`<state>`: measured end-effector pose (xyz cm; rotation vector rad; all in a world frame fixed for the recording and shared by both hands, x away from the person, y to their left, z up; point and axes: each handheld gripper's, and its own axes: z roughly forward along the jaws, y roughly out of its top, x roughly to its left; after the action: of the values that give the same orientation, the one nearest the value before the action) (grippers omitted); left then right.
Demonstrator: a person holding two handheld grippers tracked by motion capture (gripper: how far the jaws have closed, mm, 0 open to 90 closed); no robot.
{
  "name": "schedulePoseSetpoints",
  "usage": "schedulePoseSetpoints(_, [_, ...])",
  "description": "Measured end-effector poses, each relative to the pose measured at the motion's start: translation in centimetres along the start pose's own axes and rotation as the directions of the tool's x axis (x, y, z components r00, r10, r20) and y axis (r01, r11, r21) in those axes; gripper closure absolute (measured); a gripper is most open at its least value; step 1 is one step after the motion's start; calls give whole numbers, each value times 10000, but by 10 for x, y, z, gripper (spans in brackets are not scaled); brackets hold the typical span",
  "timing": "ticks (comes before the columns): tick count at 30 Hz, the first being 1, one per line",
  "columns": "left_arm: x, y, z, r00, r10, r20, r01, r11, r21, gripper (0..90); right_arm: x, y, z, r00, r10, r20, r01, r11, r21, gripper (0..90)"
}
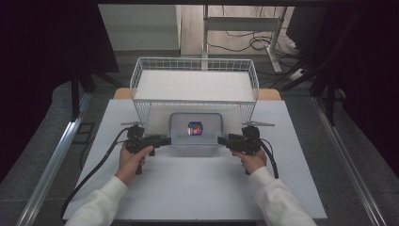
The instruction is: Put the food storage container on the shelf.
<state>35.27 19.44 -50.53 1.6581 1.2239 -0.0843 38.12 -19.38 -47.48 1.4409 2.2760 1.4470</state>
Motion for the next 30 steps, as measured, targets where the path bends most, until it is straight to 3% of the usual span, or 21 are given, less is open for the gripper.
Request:
schedulePoseSetpoints(2, [-7, -7, -6, 9993, 345, -130, -343, 9993, 125, 239, 11, -6, -4, 9967, -786, 224, 781, 9967, 228, 380])
schedulePoseSetpoints(4, [-13, -14, -12, 9982, 575, -164, -571, 9981, 210, 239, 24, -14, -8, 9860, -1609, 433, 1591, 9864, 418, 448])
schedulePoseSetpoints(7, [-20, -24, -20, 9931, 1108, -394, -1088, 9928, 495, 238, 42, -26, -7, 9701, -2414, 267, 2384, 9675, 841, 634])
schedulePoseSetpoints(9, [-25, -30, -23, 9902, 1295, -515, -1262, 9900, 631, 237, 51, -31, -1, 9517, -3072, -7, 3047, 9436, 1295, 793])
schedulePoseSetpoints(10, [-25, -30, -23, 9902, 1295, -515, -1262, 9900, 631, 237, 51, -31, -1, 9517, -3072, -7, 3047, 9436, 1295, 793])
schedulePoseSetpoints(11, [-27, -35, -27, 9905, 1294, -457, -1259, 9893, 733, 237, 59, -35, 10, 9264, -3757, -242, 3742, 9120, 1682, 871])
schedulePoseSetpoints(13, [-30, -39, -30, 9900, 1344, -418, -1307, 9880, 823, 235, 63, -37, 20, 9114, -4108, -252, 4078, 8928, 1915, 889])
schedulePoseSetpoints(15, [-31, -43, -33, 9879, 1472, -497, -1424, 9857, 899, 235, 69, -40, 32, 8824, -4704, -63, 4607, 8613, 2141, 890])
schedulePoseSetpoints(16, [-31, -44, -35, 9851, 1612, -595, -1550, 9831, 970, 234, 71, -41, 37, 8730, -4877, -27, 4760, 8508, 2225, 890])
schedulePoseSetpoints(17, [-31, -44, -35, 9851, 1612, -595, -1550, 9831, 970, 232, 71, -41, 37, 8730, -4877, -27, 4760, 8508, 2225, 890])
schedulePoseSetpoints(18, [-32, -46, -37, 9805, 1816, -750, -1734, 9792, 1052, 232, 72, -41, 43, 8643, -5030, -17, 4909, 8428, 2205, 890])
schedulePoseSetpoints(19, [-34, -47, -38, 9755, 2017, -883, -1916, 9752, 1109, 232, 75, -40, 54, 8610, -5085, 16, 4957, 8400, 2207, 890])
schedulePoseSetpoints(21, [-34, -48, -38, 9744, 2059, -899, -1954, 9742, 1130, 232, 76, -40, 57, 8587, -5124, 44, 4989, 8380, 2212, 890])
schedulePoseSetpoints(22, [-35, -49, -39, 9748, 2068, -832, -1966, 9736, 1158, 232, 77, -36, 68, 8564, -5162, 127, 5014, 8372, 2186, 890])
schedulePoseSetpoints(30, [-37, -51, -39, 9766, 2065, -608, -1977, 9721, 1261, 233, 77, -27, 86, 8593, -5092, 484, 4904, 8470, 2050, 891])
